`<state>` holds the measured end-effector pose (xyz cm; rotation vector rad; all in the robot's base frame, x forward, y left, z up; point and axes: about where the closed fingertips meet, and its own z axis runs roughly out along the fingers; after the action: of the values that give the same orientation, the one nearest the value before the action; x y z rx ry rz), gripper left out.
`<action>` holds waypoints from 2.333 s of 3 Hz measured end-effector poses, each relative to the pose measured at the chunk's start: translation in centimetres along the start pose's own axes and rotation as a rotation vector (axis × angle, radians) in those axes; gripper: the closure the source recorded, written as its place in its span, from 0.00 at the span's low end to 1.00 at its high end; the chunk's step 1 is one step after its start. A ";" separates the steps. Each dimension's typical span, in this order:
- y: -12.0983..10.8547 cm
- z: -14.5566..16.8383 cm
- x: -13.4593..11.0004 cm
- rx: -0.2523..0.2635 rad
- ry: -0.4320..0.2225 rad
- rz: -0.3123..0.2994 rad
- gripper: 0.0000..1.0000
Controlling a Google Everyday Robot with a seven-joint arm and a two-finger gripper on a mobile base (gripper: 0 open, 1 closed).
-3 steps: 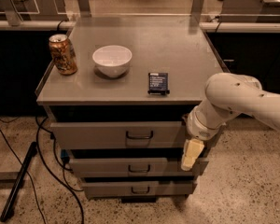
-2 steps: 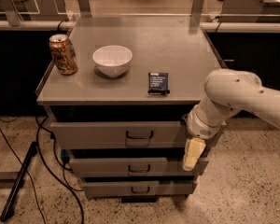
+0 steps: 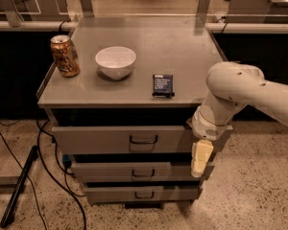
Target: Open top drawer
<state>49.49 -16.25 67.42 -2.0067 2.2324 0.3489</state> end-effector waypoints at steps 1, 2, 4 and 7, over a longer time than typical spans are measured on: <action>1.0 -0.3 -0.4 -0.090 0.000 -0.026 0.00; 1.8 -0.6 -0.6 -0.146 0.005 -0.043 0.00; 4.0 -1.7 -0.4 -0.251 0.017 -0.055 0.00; 7.1 -2.1 1.4 -0.416 0.063 -0.019 0.00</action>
Offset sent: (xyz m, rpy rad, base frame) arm -0.0230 0.0060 0.0155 0.0172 0.1820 0.1080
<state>42.41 -17.48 69.71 -2.2547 2.3282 0.8177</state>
